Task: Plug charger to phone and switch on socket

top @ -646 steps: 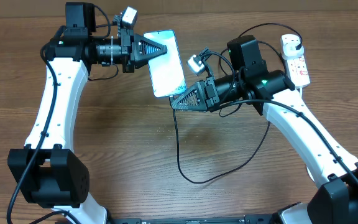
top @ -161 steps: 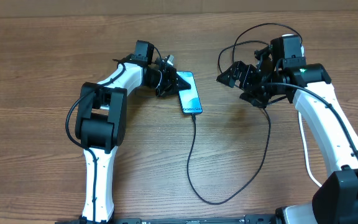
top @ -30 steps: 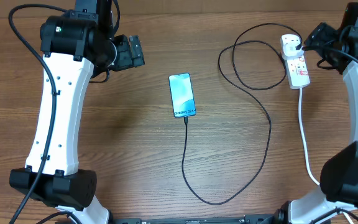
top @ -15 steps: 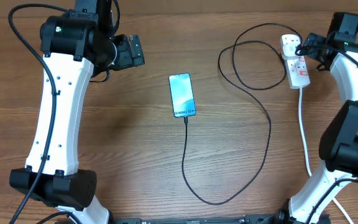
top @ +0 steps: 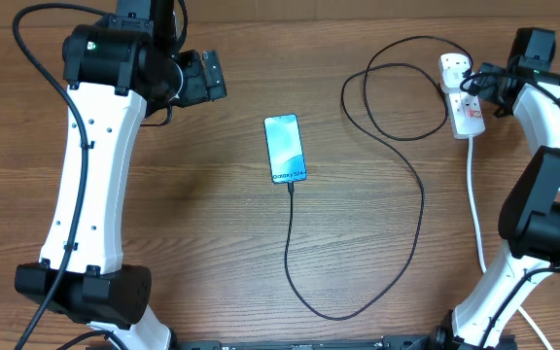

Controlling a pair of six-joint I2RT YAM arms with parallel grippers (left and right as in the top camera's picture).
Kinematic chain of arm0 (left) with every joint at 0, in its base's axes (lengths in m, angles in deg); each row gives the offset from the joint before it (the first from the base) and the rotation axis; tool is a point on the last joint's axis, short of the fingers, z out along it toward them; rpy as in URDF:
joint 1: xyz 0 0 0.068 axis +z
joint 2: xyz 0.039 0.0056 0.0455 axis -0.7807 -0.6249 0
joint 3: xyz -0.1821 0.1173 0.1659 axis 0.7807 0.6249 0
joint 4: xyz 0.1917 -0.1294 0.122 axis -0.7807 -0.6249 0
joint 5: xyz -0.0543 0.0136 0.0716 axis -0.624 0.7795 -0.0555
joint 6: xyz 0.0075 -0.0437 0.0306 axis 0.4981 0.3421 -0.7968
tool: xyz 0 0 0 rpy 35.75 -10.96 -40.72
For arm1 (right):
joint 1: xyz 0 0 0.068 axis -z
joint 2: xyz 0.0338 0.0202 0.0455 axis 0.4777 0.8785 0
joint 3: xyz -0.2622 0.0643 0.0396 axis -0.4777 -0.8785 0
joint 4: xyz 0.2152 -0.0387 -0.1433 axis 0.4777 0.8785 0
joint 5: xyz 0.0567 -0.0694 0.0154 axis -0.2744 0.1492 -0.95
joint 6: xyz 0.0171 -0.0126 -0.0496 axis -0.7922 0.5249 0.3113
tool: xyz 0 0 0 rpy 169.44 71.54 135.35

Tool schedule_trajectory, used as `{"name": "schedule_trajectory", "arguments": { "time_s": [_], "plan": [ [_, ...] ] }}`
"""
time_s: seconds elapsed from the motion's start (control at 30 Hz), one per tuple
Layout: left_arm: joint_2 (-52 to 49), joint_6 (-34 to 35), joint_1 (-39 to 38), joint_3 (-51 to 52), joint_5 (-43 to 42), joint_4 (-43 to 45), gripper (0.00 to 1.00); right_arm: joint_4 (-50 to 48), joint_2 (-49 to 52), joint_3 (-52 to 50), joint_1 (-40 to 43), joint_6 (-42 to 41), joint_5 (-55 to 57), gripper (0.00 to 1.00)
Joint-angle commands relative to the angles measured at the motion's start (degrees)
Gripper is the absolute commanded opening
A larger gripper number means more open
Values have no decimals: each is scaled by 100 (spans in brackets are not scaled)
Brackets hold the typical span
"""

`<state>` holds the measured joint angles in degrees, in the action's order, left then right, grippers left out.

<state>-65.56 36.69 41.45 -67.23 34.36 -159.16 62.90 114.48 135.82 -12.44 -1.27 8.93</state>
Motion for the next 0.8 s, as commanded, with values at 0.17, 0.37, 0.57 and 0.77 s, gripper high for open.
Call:
{"name": "schedule_trajectory", "arguments": {
  "time_s": [0.17,0.37,0.57,0.77],
  "plan": [
    [-39,-44,11,20,74,17,100,-96,125,66,15,20,-129,100],
    [-39,-44,11,20,74,17,100,-94,149,66,15,17,-131,100],
    [-39,-44,11,20,74,15,100,-98,385,66,15,17,-98,100],
    [-39,-44,11,20,74,15,99,-129,494,66,17,-120,-63,100]
  ]
}}
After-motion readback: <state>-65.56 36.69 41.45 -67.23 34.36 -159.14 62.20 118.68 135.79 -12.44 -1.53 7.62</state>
